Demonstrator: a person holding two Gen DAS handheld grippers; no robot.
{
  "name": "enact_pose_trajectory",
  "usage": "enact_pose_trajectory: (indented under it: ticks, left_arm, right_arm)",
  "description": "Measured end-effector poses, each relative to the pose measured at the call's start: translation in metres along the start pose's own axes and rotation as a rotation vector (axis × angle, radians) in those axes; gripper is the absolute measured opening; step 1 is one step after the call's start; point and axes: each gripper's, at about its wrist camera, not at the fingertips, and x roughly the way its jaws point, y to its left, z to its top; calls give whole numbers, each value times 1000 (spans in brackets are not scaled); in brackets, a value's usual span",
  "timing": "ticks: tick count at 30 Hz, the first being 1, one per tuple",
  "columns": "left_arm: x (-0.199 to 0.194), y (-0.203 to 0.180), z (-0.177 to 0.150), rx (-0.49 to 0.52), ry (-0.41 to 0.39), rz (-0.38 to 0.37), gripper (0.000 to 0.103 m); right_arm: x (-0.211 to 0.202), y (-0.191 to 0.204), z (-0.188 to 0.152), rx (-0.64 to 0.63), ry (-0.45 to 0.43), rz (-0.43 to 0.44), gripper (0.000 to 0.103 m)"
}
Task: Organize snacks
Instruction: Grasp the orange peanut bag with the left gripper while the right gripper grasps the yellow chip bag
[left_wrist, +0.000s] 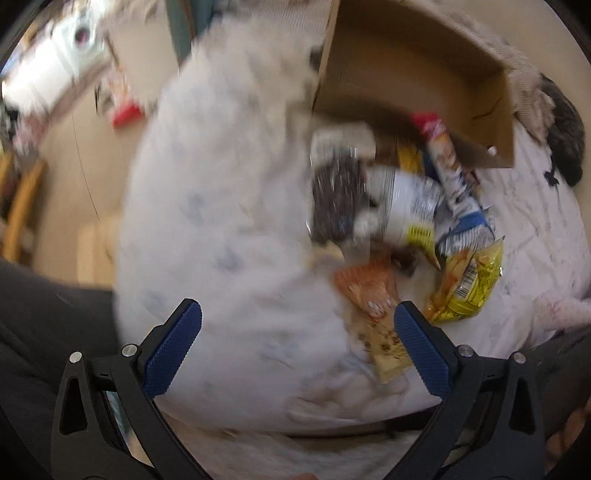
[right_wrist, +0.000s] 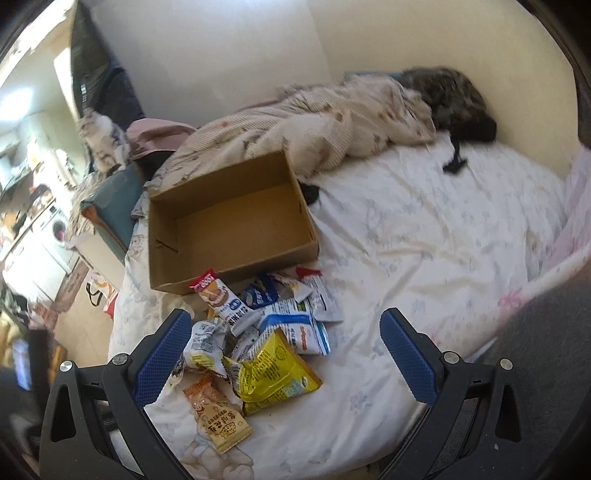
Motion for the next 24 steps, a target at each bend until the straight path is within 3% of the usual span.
enact_pose_trajectory:
  ticks: [3,7,12,16,17,18,24]
  left_arm:
    - [18,-16,-3,-32,34,-15,98]
    - [44,-37,-5,-65,98,-6,79]
    - [61,-49,-6,-72,136,25,76]
    - [72,-52,-10,-46,172,68,48]
    - [71,-54,-10,-28,173,71,33]
    - [71,-57,-9,-13,178,62,25]
    - [49,-58,-11,57,185,32,17]
  right_arm:
    - [4,-3,-1,12,20,-7,103]
    - [6,-4,-1,4,30,-12,103]
    - [7,-8,-1,11,35,-19,103]
    - [11,-10,0,18,45,-22,103]
    - [11,-10,0,19,46,-23,103]
    - [11,-10,0,19,45,-23,103]
    - [10,-7,1,-3,30,-27,103]
